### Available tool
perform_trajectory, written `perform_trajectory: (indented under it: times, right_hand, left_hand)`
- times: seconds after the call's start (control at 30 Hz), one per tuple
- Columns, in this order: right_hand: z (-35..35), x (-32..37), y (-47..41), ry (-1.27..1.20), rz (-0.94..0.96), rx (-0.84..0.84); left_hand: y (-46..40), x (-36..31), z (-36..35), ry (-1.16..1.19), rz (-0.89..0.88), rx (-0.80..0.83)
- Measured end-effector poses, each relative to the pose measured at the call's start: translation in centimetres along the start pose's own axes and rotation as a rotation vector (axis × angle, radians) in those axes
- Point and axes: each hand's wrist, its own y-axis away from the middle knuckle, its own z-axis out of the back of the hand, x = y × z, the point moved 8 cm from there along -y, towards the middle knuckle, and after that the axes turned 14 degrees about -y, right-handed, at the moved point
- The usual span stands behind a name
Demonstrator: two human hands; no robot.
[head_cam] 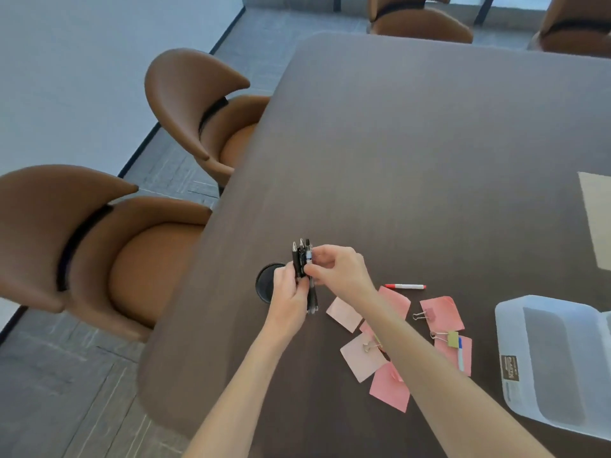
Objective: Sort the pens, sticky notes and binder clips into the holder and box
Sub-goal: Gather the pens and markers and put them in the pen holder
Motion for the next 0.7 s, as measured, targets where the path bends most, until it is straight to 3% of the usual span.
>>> perform_trajectory:
  times: [0.23,0.4,0.7]
  right_hand:
    - [-5.2,3.9,-3.4,0.034,0.086,0.043]
    - [-7.3,1.9,-4.4,0.131,0.039,0.030]
    - [-8.4,-2.4,-4.7,0.151,-0.046,0.050]
  left_hand:
    - [-3.7,2.0,6.4,-0.026,-0.006,-0.137]
    - [-4.6,5.6,6.5,-0.096,0.105,-0.114]
    - [-4.5,7.6,5.8,-0.306,0.104,-0.144]
